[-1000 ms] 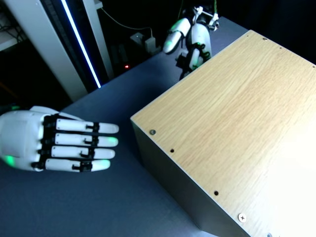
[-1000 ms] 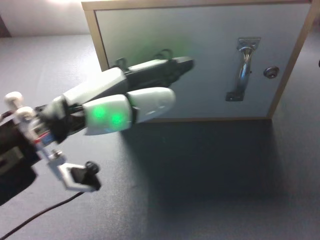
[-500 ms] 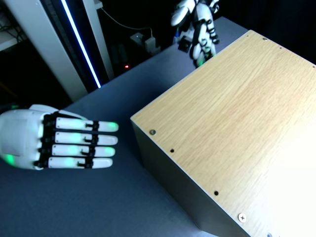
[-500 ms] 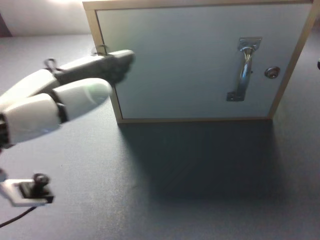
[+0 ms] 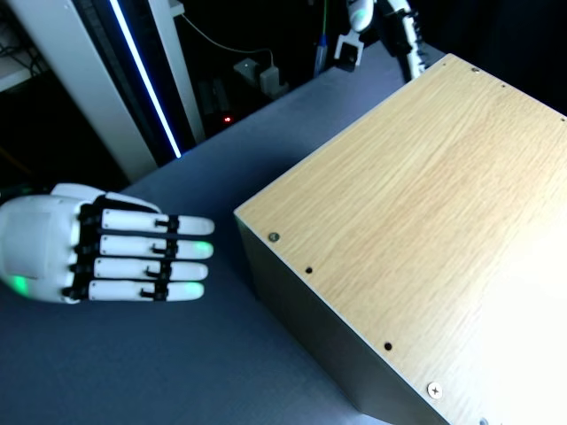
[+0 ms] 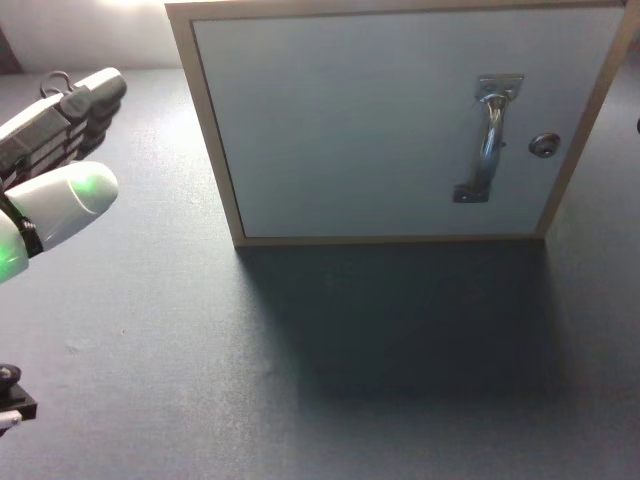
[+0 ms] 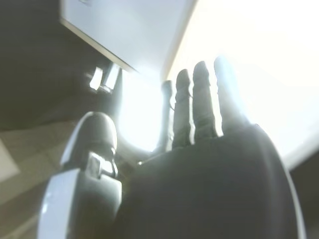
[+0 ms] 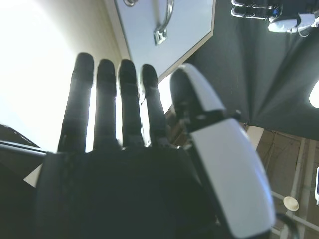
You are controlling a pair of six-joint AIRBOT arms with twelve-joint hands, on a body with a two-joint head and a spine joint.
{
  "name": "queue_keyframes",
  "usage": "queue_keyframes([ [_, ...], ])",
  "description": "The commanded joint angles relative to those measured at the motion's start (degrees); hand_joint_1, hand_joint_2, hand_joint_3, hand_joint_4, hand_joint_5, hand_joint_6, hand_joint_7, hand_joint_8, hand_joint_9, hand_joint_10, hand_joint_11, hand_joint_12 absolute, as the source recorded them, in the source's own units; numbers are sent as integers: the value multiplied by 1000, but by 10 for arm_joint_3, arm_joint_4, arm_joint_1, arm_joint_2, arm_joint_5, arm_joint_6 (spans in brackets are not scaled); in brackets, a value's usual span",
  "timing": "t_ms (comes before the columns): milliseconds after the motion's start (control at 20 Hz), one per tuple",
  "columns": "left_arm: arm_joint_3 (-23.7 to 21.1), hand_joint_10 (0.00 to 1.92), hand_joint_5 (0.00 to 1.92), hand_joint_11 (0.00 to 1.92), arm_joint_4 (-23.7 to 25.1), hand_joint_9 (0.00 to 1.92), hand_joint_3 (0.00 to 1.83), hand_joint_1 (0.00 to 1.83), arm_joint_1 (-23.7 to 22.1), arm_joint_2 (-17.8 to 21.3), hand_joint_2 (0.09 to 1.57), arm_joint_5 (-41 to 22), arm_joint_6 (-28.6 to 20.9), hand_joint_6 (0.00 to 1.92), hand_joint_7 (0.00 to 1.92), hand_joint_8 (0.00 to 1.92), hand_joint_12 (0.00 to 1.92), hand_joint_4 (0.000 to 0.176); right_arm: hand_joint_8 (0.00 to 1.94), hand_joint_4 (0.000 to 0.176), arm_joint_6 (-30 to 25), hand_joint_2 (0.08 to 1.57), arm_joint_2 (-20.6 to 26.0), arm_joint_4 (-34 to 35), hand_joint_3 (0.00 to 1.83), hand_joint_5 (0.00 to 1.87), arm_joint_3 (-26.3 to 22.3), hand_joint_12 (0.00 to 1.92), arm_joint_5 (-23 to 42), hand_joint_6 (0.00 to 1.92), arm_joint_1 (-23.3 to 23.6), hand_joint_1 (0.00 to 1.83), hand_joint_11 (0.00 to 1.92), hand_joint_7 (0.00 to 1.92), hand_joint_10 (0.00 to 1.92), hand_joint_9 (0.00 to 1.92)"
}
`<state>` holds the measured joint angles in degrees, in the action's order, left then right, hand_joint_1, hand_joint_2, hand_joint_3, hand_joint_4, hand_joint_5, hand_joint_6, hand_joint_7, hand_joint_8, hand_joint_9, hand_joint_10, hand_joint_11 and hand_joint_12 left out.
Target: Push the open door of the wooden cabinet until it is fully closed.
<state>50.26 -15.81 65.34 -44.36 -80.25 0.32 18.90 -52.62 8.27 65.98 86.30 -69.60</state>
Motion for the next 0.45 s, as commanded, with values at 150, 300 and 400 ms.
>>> queue_keyframes([
  [150,-8,0,32,0,-10,0,0,35,5,25,1333,-89,-3,3,18,4,0,0,1,0,-6,1405,10,17,0,234,2,61,80,0,-1,45,123,194,0,144],
  [300,-13,6,48,13,-9,15,0,3,10,41,1281,-101,-3,5,33,5,6,0,9,0,-5,1394,16,18,0,254,2,51,87,9,0,150,88,202,8,141],
  [400,-15,0,48,6,-15,5,0,1,8,42,1153,-123,-3,2,6,0,2,16,7,0,-2,1389,19,22,0,275,2,53,99,11,4,244,81,208,7,147],
])
